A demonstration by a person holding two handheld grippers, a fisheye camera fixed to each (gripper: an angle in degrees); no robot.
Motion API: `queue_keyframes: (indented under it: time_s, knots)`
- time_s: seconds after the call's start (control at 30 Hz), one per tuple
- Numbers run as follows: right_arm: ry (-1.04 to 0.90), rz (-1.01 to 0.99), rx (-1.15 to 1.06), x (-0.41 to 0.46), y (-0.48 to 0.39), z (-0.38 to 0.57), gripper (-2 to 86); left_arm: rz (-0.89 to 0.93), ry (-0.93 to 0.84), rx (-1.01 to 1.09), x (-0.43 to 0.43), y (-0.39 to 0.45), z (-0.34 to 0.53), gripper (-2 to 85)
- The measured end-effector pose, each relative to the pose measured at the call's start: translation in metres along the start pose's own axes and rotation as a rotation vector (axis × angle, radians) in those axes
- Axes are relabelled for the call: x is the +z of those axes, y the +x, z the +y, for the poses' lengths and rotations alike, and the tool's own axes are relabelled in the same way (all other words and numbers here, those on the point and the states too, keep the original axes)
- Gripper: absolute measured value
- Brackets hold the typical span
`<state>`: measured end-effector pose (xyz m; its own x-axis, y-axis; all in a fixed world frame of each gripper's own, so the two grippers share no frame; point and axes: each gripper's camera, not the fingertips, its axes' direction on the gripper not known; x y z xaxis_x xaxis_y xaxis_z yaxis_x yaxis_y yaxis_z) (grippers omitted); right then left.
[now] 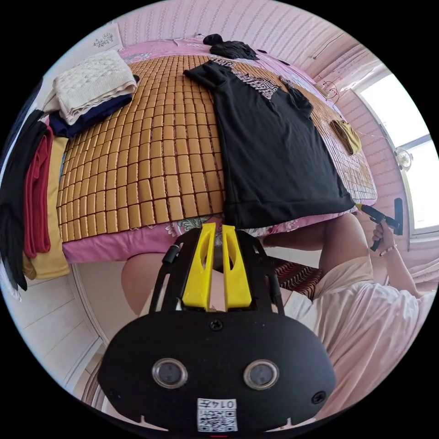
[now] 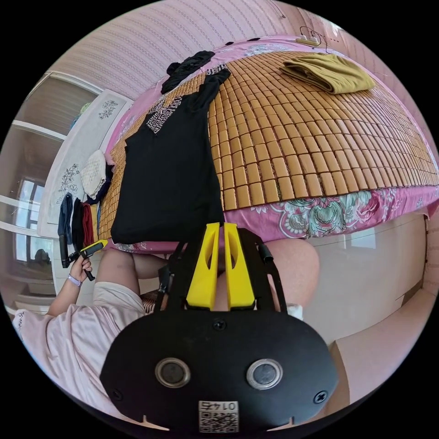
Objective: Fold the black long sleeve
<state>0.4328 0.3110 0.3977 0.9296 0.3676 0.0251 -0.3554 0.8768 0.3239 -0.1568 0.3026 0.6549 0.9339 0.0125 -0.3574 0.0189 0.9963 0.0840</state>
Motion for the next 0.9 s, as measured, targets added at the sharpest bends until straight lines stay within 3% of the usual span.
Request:
queue_keyframes:
  time_s: [0.2,0.37,0.47,0.6,0.7,0.9]
  knots:
    - [-0.043,0.102,-0.036,0.017,0.005,-0.038,9.0,0.059,0.0,-0.038,0.007,-0.015,-0.032,6.7]
    - [-0.109,0.015,0.007,0.026,0.02,-0.065,2.2,0.103,-0.074,-0.043,0.033,-0.013,-0.068,6.2]
    - [-0.12,-0.153,0.066,0.011,0.035,-0.076,1.1,0.039,-0.112,0.036,0.032,-0.012,-0.08,2.3]
    - [-0.154,-0.542,0.284,-0.003,0.083,-0.082,0.6,0.246,-0.118,0.024,0.002,-0.033,-0.087,0.2]
    - [-0.227,-0.485,0.373,0.008,0.107,-0.085,0.5,0.371,-0.122,-0.066,-0.003,-0.057,-0.091,0.0]
    - [-0.202,-0.309,0.318,0.001,0.105,-0.086,0.2,0.244,-0.185,-0.11,0.017,-0.067,-0.093,-0.7]
